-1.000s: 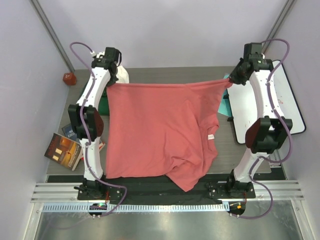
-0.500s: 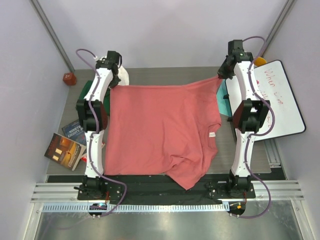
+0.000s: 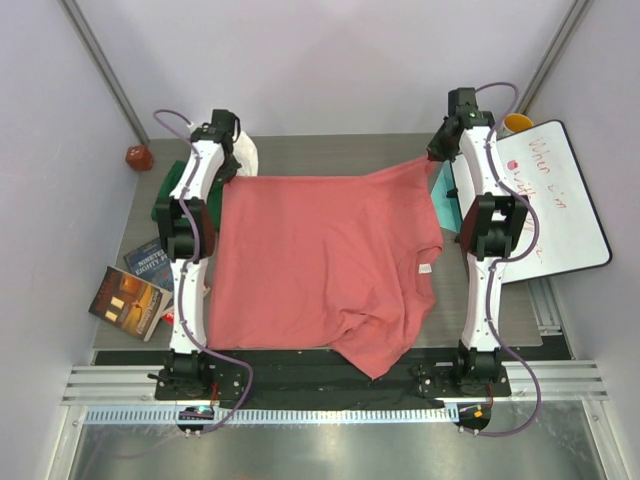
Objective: Fold and stack the t-shirts
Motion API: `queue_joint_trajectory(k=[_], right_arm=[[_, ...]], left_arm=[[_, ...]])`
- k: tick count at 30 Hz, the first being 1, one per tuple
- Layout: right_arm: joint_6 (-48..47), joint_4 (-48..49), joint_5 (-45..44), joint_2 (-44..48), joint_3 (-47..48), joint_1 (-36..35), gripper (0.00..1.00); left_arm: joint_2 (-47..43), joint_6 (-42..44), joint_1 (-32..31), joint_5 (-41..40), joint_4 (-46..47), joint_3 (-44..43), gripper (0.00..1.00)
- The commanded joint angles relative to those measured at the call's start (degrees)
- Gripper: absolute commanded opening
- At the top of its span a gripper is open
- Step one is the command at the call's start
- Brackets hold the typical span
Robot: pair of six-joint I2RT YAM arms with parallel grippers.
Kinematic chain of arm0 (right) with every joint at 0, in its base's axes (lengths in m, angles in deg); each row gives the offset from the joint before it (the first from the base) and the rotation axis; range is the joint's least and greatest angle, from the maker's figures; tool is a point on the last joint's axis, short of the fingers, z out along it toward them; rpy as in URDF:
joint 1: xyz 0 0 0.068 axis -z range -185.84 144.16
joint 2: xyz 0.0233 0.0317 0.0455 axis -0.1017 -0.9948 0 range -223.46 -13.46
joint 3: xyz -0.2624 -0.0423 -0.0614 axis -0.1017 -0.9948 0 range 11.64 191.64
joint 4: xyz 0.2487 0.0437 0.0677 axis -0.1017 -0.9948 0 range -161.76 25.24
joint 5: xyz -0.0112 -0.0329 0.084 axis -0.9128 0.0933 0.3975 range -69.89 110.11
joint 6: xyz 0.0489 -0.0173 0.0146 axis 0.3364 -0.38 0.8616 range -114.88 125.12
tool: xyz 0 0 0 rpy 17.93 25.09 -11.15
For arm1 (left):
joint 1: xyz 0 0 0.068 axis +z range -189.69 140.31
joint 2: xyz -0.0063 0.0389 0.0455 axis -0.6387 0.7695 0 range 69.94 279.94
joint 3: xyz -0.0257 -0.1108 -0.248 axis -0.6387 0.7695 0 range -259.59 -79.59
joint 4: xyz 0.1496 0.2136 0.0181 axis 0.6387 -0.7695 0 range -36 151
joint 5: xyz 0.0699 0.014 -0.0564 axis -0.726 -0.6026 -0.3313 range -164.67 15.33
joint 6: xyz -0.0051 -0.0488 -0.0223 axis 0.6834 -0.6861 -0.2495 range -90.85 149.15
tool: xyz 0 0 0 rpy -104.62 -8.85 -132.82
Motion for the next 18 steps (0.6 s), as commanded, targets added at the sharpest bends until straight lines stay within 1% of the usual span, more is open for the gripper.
queue_joint_trajectory(k=[1, 5, 7, 9, 10, 11, 12, 13, 14, 15, 16, 17, 18], right_arm=[[1.4, 7.4, 1.0, -0.2, 3.4, -0.2, 0.01], [3.5, 10.8, 1.8, -2.5, 4.8, -0.2, 0.01], [4.6, 11.6, 4.8, -3.6, 4.8, -0.2, 0.01], [5.1, 13.1, 5.5, -4.5, 4.8, -0.2, 0.01], [5.1, 13.7, 6.2, -4.8, 4.8, -0.2, 0.03], [5.1, 14.7, 6.7, -5.0, 4.9, -0.2, 0.19], [4.6, 15.3, 7.7, -4.9, 5.0, -0.2, 0.28], [4.0, 15.6, 9.1, -4.8, 5.0, -0.2, 0.32], [3.8, 15.6, 9.6, -4.3, 5.0, -0.2, 0.37], [3.8, 15.7, 9.7, -3.4, 4.6, -0.2, 0.38], [3.2, 15.7, 9.7, -0.6, 3.7, -0.2, 0.40], [2.7, 15.8, 9.8, 1.1, 1.1, -0.2, 0.48], [1.9, 15.9, 9.6, 3.3, -0.5, -0.2, 0.49]], left_arm=[[0.5, -0.2, 2.4, -0.2, 4.5, -3.1, 0.00], [2.1, -1.8, 2.6, 2.4, 6.8, -5.9, 0.00], [3.0, -2.7, 2.5, 3.8, 7.2, -6.7, 0.00], [3.9, -2.9, 2.6, 4.9, 7.2, -7.3, 0.00], [4.1, -2.9, 2.6, 5.1, 7.7, -7.3, 0.00], [4.2, -2.7, 2.6, 5.2, 7.6, -7.3, 0.00], [4.1, -2.6, 2.7, 6.0, 8.0, -7.4, 0.02], [3.8, -2.6, 3.0, 6.5, 8.0, -7.2, 0.12], [3.0, -2.7, 3.1, 7.2, 8.0, -6.9, 0.18], [2.1, -3.0, 3.3, 8.7, 8.3, -6.3, 0.24], [1.1, -3.1, 3.5, 9.2, 8.5, -5.5, 0.32], [0.1, -3.1, 3.6, 9.3, 8.7, -3.5, 0.39], [-3.0, -3.1, 3.6, 9.2, 9.4, -2.5, 0.41]])
